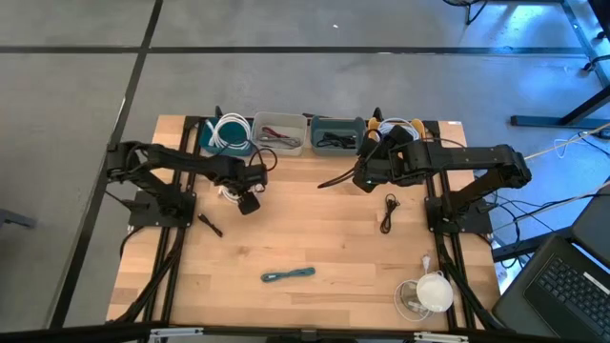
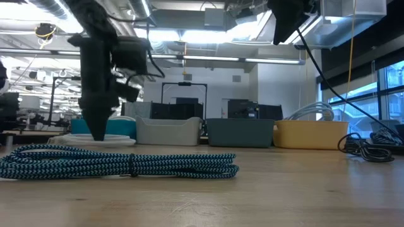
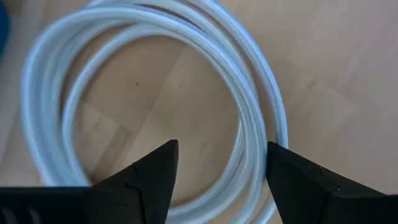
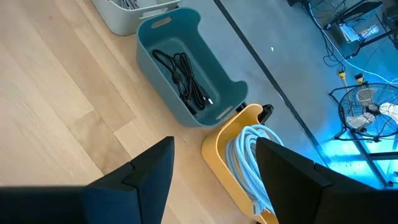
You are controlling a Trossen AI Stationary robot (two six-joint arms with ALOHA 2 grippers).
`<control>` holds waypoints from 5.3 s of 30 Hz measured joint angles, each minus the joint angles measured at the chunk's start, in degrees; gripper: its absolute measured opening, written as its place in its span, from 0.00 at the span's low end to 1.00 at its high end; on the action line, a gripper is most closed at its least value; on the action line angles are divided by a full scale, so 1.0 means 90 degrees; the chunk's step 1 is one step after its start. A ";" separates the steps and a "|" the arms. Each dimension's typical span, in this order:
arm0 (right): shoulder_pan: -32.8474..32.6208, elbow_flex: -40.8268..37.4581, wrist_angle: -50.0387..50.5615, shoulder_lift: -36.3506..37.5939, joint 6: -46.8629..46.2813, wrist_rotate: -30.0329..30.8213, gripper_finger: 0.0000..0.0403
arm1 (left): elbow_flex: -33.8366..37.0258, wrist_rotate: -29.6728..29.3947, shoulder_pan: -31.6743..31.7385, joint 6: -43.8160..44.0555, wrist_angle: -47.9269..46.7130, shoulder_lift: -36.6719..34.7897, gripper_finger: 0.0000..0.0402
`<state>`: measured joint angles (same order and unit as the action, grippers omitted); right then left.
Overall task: Pick & Place USB Port
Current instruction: Put the white HDMI cable into the blue bin, then put the black USB cable into the dark blue bin
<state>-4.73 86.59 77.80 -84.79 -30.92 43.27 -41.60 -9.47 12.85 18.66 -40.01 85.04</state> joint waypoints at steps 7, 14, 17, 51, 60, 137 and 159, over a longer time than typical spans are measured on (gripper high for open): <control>0.0000 0.0000 -0.0001 0.0000 -0.0012 0.0000 0.57 | -0.0032 0.0259 0.0143 -0.0342 0.0477 0.0449 0.48; 0.0000 0.0000 0.0000 0.0000 -0.0012 0.0000 0.57 | -0.0019 0.0574 0.0006 -0.0356 0.0455 0.0345 0.06; 0.0000 0.0000 0.0005 0.0000 -0.0012 0.0002 0.57 | -0.0029 0.0969 -0.0193 -0.0295 0.0126 0.0156 0.04; 0.0001 0.0000 -0.0145 0.0002 0.0177 0.0024 0.57 | -0.1217 -0.4171 0.1293 -0.3027 0.0246 -0.1465 0.03; 0.0000 0.0000 0.0005 0.0002 0.0177 0.0022 0.57 | 0.0357 -0.3356 0.2321 -0.3500 0.2069 -0.1453 0.03; 0.0002 0.0000 -0.0381 0.0002 0.0323 0.0005 0.57 | 0.1268 0.1942 -0.2731 -0.0038 0.4413 -0.2280 0.50; -0.0943 -0.2563 0.0736 0.0032 -0.4506 -0.3160 0.57 | 0.0457 0.1428 -0.3365 -0.0605 0.5575 -0.0132 0.50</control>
<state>-13.22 63.52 84.42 -84.51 -71.47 14.83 -37.50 3.37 -17.44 13.21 10.16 83.85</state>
